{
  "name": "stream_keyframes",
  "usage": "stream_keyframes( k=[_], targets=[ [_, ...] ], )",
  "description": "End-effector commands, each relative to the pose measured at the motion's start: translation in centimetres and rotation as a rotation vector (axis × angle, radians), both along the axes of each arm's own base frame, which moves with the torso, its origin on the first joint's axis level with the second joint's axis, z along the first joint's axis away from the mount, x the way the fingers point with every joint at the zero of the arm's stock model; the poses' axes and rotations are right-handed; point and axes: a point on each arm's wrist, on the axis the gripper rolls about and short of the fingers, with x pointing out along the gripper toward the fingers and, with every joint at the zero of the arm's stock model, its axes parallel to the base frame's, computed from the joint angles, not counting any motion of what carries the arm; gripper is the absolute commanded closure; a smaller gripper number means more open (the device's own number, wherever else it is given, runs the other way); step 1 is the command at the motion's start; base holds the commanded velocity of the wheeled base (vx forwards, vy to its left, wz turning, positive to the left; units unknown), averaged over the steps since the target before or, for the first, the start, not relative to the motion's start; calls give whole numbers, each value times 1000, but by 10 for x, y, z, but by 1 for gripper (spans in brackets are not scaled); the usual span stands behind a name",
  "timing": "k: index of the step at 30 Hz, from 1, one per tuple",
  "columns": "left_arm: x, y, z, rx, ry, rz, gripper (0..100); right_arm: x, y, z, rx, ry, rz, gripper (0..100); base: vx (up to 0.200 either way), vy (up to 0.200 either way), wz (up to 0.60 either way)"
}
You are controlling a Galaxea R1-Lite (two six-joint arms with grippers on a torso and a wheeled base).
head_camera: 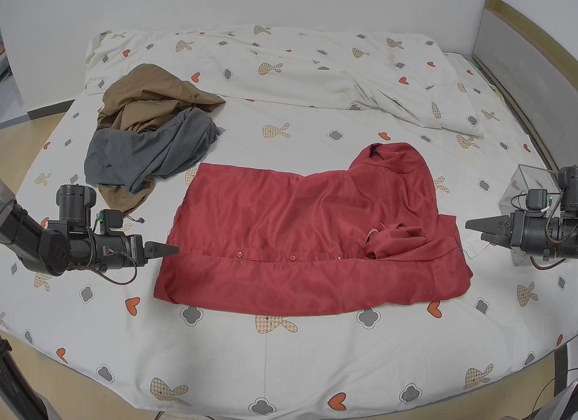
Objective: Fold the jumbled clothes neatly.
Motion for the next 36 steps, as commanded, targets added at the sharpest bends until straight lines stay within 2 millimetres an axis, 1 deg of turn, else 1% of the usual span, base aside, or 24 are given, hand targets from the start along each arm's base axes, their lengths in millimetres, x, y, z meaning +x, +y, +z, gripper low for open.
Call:
stream_keyframes(
  k=[1,3,5,7,8,10,11,13,15,16,26,27,30,32,35,36],
  targets=[
    [-14,-18,5,-118,83,-136,0,39,-8,-56,-51,201,-80,0,0,0,0],
    [-10,-19,-7,-114,112,-144,0,44,-9,-68,-96,237,-111,0,0,0,0],
    [-6,-19,-20,-111,144,-148,0,50,-11,-87,-160,277,-110,0,0,0,0],
    [-4,-19,-26,-112,159,-148,0,55,-12,-96,-182,288,-95,0,0,0,0],
    [-2,-20,-28,-111,163,-151,0,61,-12,-103,-198,291,-80,0,0,0,0],
    [1,-21,-30,-111,163,-153,0,70,-14,-110,-216,289,-68,0,0,0,0],
    [1,-21,-30,-111,163,-153,0,70,-14,-110,-216,289,-68,0,0,0,0],
    [7,-22,-36,-112,176,-157,0,82,-15,-107,-222,256,-68,0,0,0,0],
    [8,-22,-38,-112,177,-157,0,83,-15,-106,-222,250,-68,0,0,0,0],
    [12,-22,-43,-113,188,-156,0,85,-15,-104,-225,235,-71,0,0,0,0],
    [22,-19,-63,-115,230,-145,0,84,-15,-106,-225,234,-70,0,0,0,0],
    [23,-17,-65,-112,230,-142,0,84,-15,-106,-225,234,-70,100,0,0,0],
    [25,-11,-71,-77,223,-133,0,85,-15,-105,-225,232,-72,100,0,0,0],
    [26,-4,-78,8,223,-78,0,85,-16,-104,-223,227,-74,100,0,0,0],
    [26,-2,-78,28,224,-57,0,86,-18,-103,-222,221,-83,100,0,0,0],
    [25,0,-78,27,225,-51,0,89,-25,-100,-221,211,-101,100,0,0,0]
  ],
)
